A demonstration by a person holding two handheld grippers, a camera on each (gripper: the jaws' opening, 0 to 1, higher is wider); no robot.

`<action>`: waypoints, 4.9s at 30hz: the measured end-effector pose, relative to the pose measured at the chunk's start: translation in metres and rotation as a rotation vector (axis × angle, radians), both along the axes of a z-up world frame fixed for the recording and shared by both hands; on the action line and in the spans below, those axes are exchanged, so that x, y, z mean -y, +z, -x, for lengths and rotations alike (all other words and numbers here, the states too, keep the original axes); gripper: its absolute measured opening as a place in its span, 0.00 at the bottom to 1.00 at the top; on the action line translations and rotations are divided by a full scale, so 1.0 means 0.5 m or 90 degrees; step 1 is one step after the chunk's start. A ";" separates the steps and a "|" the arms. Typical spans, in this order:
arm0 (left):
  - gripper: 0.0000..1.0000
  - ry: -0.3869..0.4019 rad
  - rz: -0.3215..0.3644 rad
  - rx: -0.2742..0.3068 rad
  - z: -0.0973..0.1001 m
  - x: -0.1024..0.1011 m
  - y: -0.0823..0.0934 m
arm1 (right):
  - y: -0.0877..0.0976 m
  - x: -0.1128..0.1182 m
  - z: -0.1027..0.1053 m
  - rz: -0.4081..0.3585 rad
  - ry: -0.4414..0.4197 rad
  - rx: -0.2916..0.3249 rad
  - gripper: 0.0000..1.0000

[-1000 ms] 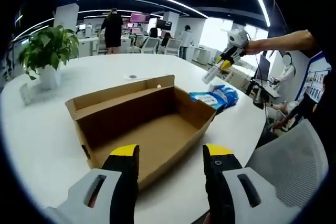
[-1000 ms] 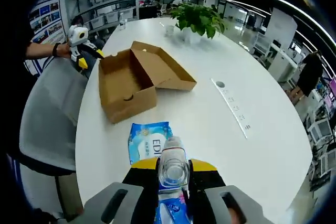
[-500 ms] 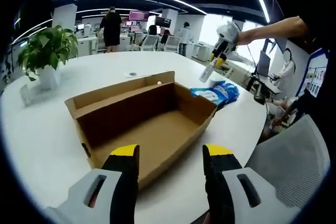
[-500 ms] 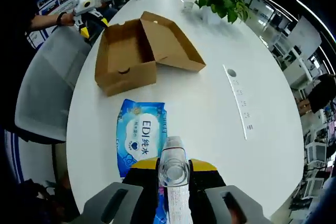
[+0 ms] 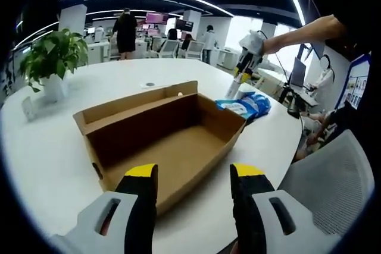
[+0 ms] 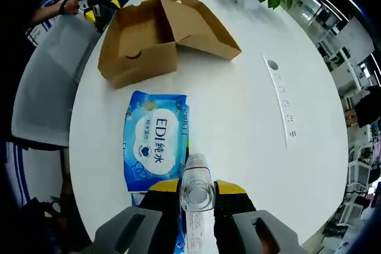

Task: Operate the shoe box by opening the lid, removing the specified soft item, and placing it in the target area until the item is outside and the box remains undamaged.

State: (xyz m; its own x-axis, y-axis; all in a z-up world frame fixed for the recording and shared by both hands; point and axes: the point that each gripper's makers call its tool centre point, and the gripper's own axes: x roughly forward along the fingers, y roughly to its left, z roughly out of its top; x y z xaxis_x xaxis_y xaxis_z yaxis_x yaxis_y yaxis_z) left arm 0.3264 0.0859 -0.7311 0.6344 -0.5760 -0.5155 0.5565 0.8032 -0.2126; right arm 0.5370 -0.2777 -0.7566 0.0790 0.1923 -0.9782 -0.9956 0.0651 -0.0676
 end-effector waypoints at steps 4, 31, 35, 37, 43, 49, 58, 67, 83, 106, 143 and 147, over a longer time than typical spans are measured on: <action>0.50 0.002 0.002 0.003 -0.001 -0.001 0.001 | -0.012 0.008 0.002 0.022 0.000 -0.003 0.17; 0.50 0.003 0.004 0.004 0.001 -0.002 0.003 | -0.037 0.027 -0.001 0.102 -0.005 -0.015 0.17; 0.50 0.004 0.004 0.004 0.001 -0.003 0.003 | -0.038 0.029 -0.009 0.101 -0.023 -0.018 0.18; 0.50 0.004 0.005 0.004 -0.001 -0.002 0.003 | -0.039 0.032 -0.012 0.104 -0.029 -0.018 0.18; 0.50 0.004 0.004 0.004 -0.001 -0.002 0.003 | -0.040 0.034 -0.010 0.105 -0.045 -0.024 0.18; 0.50 0.006 0.005 0.003 -0.001 -0.003 0.003 | -0.043 0.031 -0.007 0.104 -0.044 -0.022 0.19; 0.50 0.011 0.006 0.001 -0.003 -0.007 0.003 | -0.040 0.031 -0.013 0.100 -0.042 -0.010 0.24; 0.48 0.060 0.013 0.013 -0.019 -0.033 0.014 | -0.013 0.033 -0.023 0.085 -0.053 0.020 0.29; 0.48 0.212 0.005 0.017 -0.042 -0.131 0.018 | 0.054 0.038 0.005 -0.025 -0.191 0.089 0.33; 0.32 0.261 -0.058 -0.114 0.006 -0.166 -0.068 | 0.142 -0.017 0.113 -0.268 -0.432 0.168 0.31; 0.08 0.300 -0.047 -0.142 0.019 -0.198 -0.081 | 0.087 -0.296 0.248 -0.412 -0.498 0.076 0.25; 0.07 0.297 -0.054 -0.141 0.020 -0.196 -0.079 | 0.084 -0.314 0.227 -0.419 -0.505 0.075 0.25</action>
State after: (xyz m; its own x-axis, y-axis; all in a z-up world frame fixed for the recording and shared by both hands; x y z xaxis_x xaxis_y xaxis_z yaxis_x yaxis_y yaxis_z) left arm 0.3162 0.1839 -0.7707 0.6840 -0.2090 -0.6989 0.0853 0.9744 -0.2080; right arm 0.4236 -0.1206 -0.7145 0.5043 0.5370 -0.6763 -0.6396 0.7585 0.1253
